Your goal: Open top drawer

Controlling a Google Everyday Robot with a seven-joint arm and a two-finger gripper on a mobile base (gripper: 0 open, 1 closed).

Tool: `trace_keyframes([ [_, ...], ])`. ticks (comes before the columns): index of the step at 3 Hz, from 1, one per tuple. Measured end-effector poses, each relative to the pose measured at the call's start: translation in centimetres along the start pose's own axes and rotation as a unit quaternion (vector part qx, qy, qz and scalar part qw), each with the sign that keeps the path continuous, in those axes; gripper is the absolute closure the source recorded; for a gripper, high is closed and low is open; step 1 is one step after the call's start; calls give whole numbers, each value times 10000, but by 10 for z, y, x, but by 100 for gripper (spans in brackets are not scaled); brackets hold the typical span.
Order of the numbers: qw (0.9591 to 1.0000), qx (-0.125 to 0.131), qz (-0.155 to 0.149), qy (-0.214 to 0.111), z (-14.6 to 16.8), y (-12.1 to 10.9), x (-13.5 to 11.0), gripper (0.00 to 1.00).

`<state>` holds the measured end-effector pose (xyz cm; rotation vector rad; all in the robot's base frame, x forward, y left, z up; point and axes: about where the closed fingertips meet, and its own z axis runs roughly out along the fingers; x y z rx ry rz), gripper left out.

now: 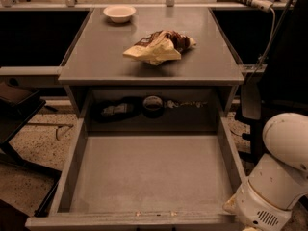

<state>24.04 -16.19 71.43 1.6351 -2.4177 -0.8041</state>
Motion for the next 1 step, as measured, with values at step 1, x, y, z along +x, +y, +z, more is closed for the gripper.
trace_keyframes([
  [1, 10000, 0, 0, 0, 0, 0, 0, 0],
])
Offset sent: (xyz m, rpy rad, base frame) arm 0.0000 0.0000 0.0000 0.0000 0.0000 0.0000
